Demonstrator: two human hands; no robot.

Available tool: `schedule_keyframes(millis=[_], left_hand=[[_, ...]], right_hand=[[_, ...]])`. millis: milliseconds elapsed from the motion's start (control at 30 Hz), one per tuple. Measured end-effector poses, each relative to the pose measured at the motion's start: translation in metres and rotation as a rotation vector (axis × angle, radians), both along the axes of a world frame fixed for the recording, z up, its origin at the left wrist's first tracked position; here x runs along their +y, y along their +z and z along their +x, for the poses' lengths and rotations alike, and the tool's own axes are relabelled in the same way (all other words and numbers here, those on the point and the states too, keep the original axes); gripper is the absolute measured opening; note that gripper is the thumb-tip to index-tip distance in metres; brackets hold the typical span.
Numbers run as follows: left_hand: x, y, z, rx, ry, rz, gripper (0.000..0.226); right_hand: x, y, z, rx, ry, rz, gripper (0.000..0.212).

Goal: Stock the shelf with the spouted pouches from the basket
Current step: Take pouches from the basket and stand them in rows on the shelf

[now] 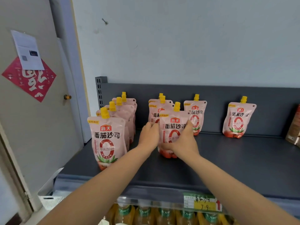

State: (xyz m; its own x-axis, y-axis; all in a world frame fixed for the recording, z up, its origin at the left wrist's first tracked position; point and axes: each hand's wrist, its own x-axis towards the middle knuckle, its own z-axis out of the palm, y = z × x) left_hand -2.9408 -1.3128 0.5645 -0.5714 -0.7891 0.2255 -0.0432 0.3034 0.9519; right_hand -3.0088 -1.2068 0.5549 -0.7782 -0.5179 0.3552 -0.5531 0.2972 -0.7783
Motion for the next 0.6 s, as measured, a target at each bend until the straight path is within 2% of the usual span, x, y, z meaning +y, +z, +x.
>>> schedule_keyframes(millis=[133, 233, 600], left_hand=[[-0.005, -0.009, 0.009, 0.016, -0.019, -0.066, 0.021], [-0.015, -0.013, 0.007, 0.023, 0.063, -0.105, 0.022], [-0.02, -0.016, -0.003, -0.1, 0.142, -0.155, 0.018]], right_hand=[[-0.04, 0.001, 0.005, 0.018, -0.096, -0.024, 0.119], [-0.059, 0.0, 0.008, 0.063, -0.139, -0.011, 0.115], [-0.072, -0.008, 0.001, 0.091, -0.178, 0.044, 0.113]])
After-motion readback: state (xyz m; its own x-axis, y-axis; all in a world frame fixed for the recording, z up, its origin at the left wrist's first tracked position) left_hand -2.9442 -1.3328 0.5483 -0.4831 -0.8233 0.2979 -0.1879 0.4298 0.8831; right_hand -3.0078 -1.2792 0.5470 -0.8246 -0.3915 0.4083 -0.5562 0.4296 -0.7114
